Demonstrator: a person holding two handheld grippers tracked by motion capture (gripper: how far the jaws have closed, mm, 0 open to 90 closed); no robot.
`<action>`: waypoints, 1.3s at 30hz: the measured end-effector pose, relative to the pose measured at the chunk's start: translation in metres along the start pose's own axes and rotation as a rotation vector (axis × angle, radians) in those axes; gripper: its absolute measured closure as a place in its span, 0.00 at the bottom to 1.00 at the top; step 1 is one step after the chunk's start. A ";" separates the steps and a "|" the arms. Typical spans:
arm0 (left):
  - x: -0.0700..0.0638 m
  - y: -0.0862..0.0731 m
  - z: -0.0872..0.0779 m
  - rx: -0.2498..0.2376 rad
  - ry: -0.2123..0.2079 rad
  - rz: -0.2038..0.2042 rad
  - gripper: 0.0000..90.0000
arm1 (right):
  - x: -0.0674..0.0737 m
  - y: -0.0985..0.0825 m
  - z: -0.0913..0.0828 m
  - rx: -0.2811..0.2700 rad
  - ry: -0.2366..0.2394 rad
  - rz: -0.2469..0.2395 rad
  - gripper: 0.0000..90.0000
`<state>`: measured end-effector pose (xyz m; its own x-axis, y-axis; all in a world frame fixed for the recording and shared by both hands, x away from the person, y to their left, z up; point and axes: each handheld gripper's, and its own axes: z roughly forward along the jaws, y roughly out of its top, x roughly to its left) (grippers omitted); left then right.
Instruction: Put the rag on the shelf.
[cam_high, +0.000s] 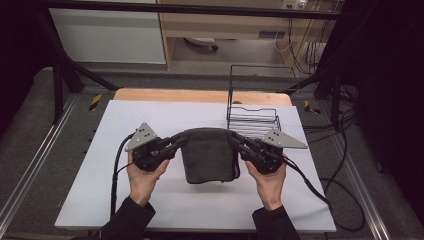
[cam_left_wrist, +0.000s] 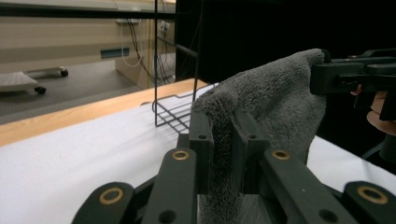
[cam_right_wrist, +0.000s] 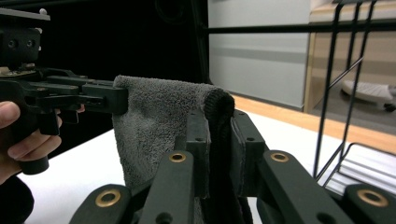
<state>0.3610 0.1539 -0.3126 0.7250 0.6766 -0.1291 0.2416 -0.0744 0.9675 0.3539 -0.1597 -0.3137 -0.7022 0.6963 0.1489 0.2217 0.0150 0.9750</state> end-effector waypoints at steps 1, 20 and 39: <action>-0.001 0.002 0.001 -0.009 -0.002 0.001 0.89 | 0.000 0.002 -0.002 -0.009 -0.007 -0.004 0.89; -0.022 0.049 0.030 -0.136 -0.036 0.006 0.89 | -0.005 0.043 -0.033 -0.160 -0.125 -0.053 0.89; -0.033 0.097 0.063 -0.208 -0.074 0.004 0.89 | -0.021 0.080 -0.056 -0.252 -0.211 -0.066 0.90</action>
<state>0.4016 0.0782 -0.2285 0.7729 0.6203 -0.1335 0.1058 0.0815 0.9910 0.3485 -0.2135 -0.2300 -0.5483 0.8331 0.0727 -0.0120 -0.0948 0.9954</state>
